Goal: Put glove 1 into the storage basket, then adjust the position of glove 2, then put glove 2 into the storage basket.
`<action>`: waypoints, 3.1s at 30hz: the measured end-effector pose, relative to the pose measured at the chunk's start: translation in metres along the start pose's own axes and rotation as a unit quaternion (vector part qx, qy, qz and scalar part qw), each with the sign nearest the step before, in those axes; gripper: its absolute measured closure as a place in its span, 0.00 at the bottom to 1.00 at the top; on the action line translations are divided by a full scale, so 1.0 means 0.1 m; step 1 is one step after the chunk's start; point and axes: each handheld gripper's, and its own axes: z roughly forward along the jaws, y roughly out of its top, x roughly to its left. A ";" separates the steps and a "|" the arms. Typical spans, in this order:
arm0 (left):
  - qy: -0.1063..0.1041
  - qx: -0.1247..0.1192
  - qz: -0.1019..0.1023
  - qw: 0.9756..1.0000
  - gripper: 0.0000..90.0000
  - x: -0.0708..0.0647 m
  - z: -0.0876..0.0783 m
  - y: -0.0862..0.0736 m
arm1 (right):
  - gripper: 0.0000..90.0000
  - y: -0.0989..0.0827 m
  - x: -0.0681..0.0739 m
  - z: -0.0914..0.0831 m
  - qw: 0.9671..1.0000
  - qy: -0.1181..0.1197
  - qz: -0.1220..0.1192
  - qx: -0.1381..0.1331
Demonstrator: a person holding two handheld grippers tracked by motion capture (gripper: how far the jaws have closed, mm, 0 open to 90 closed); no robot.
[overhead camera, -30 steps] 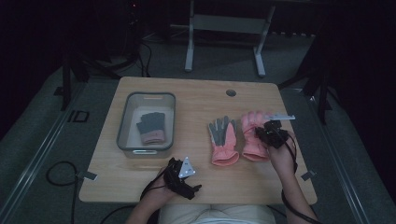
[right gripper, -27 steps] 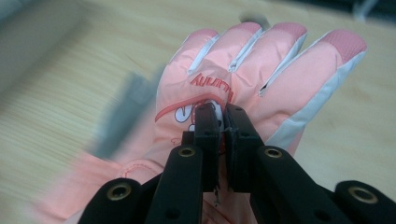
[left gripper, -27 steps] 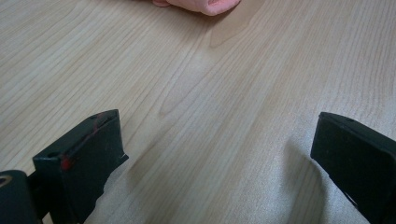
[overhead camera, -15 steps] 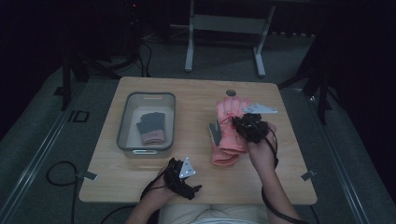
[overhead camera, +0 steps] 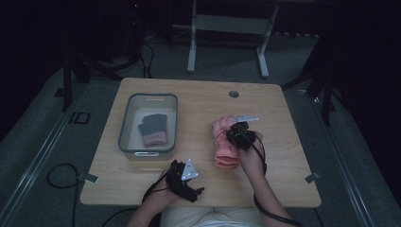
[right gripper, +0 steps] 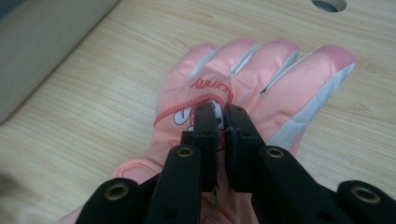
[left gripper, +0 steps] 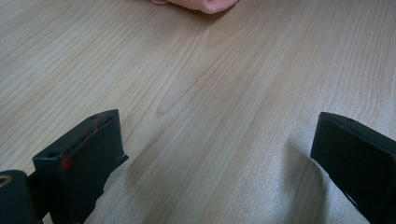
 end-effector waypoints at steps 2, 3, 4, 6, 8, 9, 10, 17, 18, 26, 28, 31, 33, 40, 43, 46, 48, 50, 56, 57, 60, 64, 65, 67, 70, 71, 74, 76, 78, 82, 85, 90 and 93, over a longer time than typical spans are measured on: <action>-0.001 0.000 0.001 1.000 0.02 0.00 0.00 0.00 | 0.92 -0.01 0.01 0.06 1.000 0.004 -0.002 0.005; -0.001 0.000 0.000 1.000 0.02 0.00 0.00 0.00 | 0.92 -0.01 0.02 0.10 1.000 0.008 -0.005 0.008; -0.001 -0.001 0.000 1.000 0.02 0.00 0.00 0.00 | 0.91 -0.02 0.02 0.13 1.000 0.012 -0.009 0.009; -0.001 -0.001 0.000 1.000 0.02 0.00 0.00 0.00 | 0.91 -0.02 0.02 0.15 1.000 0.014 -0.010 0.010; -0.002 0.000 0.000 1.000 0.02 0.00 0.00 0.00 | 0.90 -0.04 0.00 0.19 1.000 0.019 -0.016 0.009; -0.001 0.000 0.000 1.000 0.02 0.00 0.00 0.00 | 0.88 -0.05 -0.02 0.19 1.000 0.026 -0.011 0.008; 0.000 0.000 0.002 1.000 0.02 0.01 0.00 0.00 | 0.87 -0.04 -0.03 0.19 0.999 0.029 -0.011 0.010; 0.001 -0.003 0.001 1.000 0.02 0.00 0.00 0.00 | 0.74 0.07 -0.05 0.00 0.998 0.053 -0.021 -0.005; -0.002 -0.004 -0.003 1.000 0.02 0.01 -0.01 0.01 | 0.74 0.09 -0.06 -0.04 0.998 0.061 -0.028 -0.008; -0.003 -0.027 -0.030 0.999 0.02 0.03 -0.07 0.03 | 0.65 0.09 -0.23 -0.34 0.995 0.079 -0.042 -0.034; 0.002 -0.036 -0.034 0.999 0.02 0.02 -0.09 0.04 | 0.66 0.08 -0.26 -0.37 0.995 0.085 -0.045 -0.038; 0.007 -0.053 -0.041 0.998 0.02 0.04 -0.14 0.10 | 0.65 0.07 -0.28 -0.42 0.994 0.084 -0.052 -0.042; 0.005 -0.069 -0.043 0.997 0.02 0.06 -0.19 0.17 | 0.65 0.07 -0.31 -0.45 0.994 0.084 -0.053 -0.044; 0.007 -0.110 -0.040 0.993 0.02 0.12 -0.33 0.42 | 0.63 0.09 -0.39 -0.55 0.993 0.084 -0.053 -0.062; 0.015 -0.112 -0.041 0.993 0.03 0.14 -0.30 0.47 | 0.63 0.08 -0.39 -0.56 0.993 0.083 -0.056 -0.065; 0.001 -0.105 -0.056 0.993 0.03 0.17 -0.26 0.53 | 0.63 0.06 -0.40 -0.53 0.993 0.081 -0.049 -0.065; -0.011 -0.079 -0.059 0.995 0.03 0.17 -0.24 0.69 | 0.63 0.02 -0.42 -0.49 0.994 0.079 -0.039 -0.068; -0.011 -0.086 -0.059 0.994 0.03 0.18 -0.23 0.82 | 0.63 0.00 -0.41 -0.45 0.994 0.078 -0.044 -0.067; 0.011 -0.094 -0.067 0.993 0.05 0.37 -0.20 1.19 | 0.62 0.02 -0.38 -0.28 0.994 0.081 -0.045 -0.059; 0.011 -0.094 -0.067 0.993 0.06 0.37 -0.20 1.19 | 0.62 0.02 -0.38 -0.28 0.994 0.081 -0.045 -0.059; 0.029 -0.095 -0.084 0.991 0.07 0.54 -0.13 1.27 | 0.57 0.01 -0.41 -0.11 0.996 0.078 -0.029 -0.041; 0.013 -0.060 -0.121 0.991 0.07 0.78 0.14 1.33 | 0.51 -0.08 -0.45 0.07 0.997 0.066 -0.037 0.002; 0.002 -0.053 -0.130 0.990 0.07 0.81 0.19 1.33 | 0.48 -0.11 -0.50 0.12 0.996 0.076 -0.031 0.018; -0.010 -0.042 -0.148 0.988 0.08 0.86 0.26 1.31 | 0.43 -0.16 -0.60 0.18 0.996 0.084 -0.024 0.031; -0.008 -0.009 -0.167 0.986 0.12 0.93 0.47 1.24 | 0.39 -0.21 -0.70 0.27 0.992 0.115 -0.007 0.048; -0.008 -0.009 -0.167 0.986 0.14 0.93 0.47 1.24 | 0.39 -0.21 -0.70 0.27 0.992 0.115 -0.007 0.048; 0.001 0.007 -0.194 0.981 0.16 0.99 0.59 1.18 | 0.39 -0.22 -0.72 0.32 0.990 0.135 -0.003 0.052; 0.010 0.027 -0.199 0.980 0.20 1.04 0.70 1.14 | 0.40 -0.22 -0.73 0.38 0.986 0.152 0.008 0.064; 0.003 0.043 -0.210 0.977 0.22 1.07 0.77 1.11 | 0.40 -0.22 -0.72 0.41 0.984 0.160 0.006 0.073; -0.035 0.037 -0.240 0.969 0.23 1.15 0.84 1.07 | 0.45 -0.22 -0.70 0.43 0.984 0.163 0.002 0.078; -0.063 0.035 -0.265 0.962 0.25 1.19 0.91 1.03 | 0.50 -0.21 -0.70 0.44 0.982 0.168 0.001 0.085; -0.114 0.025 -0.279 0.953 0.42 1.22 0.98 1.00 | 0.55 -0.24 -0.74 0.47 0.979 0.183 0.014 0.087; -0.125 0.020 -0.257 0.958 0.56 1.19 0.94 1.02 | 0.59 -0.26 -0.74 0.46 0.979 0.184 0.016 0.081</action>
